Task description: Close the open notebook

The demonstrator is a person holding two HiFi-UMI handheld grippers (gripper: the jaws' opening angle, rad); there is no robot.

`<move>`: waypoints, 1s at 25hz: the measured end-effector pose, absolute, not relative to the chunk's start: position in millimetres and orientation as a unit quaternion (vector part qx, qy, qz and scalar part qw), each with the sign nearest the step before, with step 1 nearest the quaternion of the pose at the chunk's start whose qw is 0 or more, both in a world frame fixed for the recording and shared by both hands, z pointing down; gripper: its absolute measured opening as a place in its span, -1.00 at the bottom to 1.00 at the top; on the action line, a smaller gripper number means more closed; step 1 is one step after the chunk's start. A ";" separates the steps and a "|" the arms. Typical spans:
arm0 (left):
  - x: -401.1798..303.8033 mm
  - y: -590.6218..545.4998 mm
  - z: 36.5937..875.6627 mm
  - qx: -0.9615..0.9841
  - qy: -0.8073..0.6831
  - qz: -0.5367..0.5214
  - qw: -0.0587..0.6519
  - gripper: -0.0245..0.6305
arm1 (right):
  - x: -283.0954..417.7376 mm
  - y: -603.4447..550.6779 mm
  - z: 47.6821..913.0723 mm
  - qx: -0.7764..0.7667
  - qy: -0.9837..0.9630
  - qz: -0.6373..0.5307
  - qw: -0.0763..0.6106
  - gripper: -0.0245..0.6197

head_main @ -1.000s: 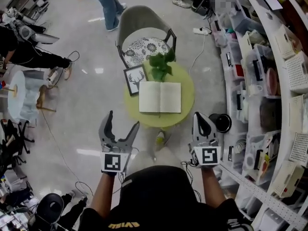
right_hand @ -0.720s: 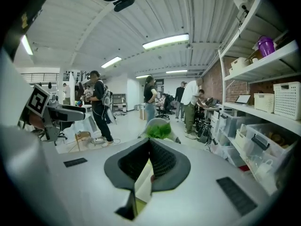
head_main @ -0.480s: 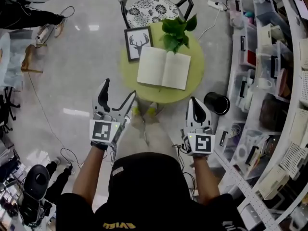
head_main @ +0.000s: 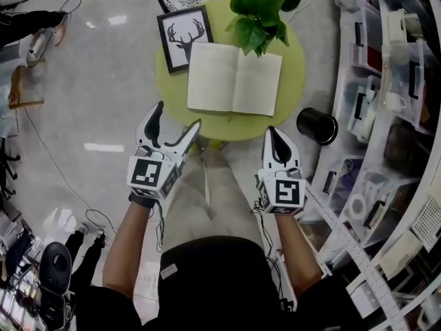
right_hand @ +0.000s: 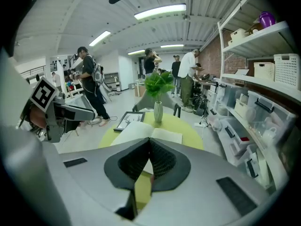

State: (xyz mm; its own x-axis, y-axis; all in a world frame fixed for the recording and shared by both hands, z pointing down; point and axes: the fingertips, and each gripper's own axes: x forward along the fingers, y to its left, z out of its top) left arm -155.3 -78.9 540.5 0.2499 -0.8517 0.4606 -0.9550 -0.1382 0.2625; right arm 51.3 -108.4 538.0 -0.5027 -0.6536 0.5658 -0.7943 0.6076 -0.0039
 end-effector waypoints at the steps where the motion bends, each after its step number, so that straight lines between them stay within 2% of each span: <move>1: -153.9 -83.5 553.4 0.749 -0.601 0.101 0.260 0.36 | 49.5 -110.2 548.9 0.422 -0.856 0.134 0.267 -0.92; 5: -145.6 -94.4 603.5 0.750 -0.583 0.093 0.298 0.36 | 45.5 -107.5 582.6 0.409 -0.855 0.148 0.282 -0.92; 9: -144.7 -111.7 634.0 0.745 -0.564 0.070 0.349 0.16 | 37.7 -96.6 597.3 0.400 -0.855 0.174 0.282 -0.92; 18: -154.8 -142.8 681.2 0.715 -0.537 0.038 0.445 0.14 | 31.5 -66.8 619.2 0.366 -0.859 0.209 0.291 -0.92; 25: -152.1 -145.8 694.4 0.717 -0.516 0.054 0.466 0.02 | 39.1 -60.6 624.1 0.369 -0.853 0.221 0.297 -0.92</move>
State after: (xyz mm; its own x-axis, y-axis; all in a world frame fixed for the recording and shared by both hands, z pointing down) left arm -152.1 -145.8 694.4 0.4618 -0.6888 0.5588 -0.7900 -0.0330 0.6122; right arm 39.1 -60.6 624.1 -0.5518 -0.4977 0.6692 -0.7602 0.6300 -0.1584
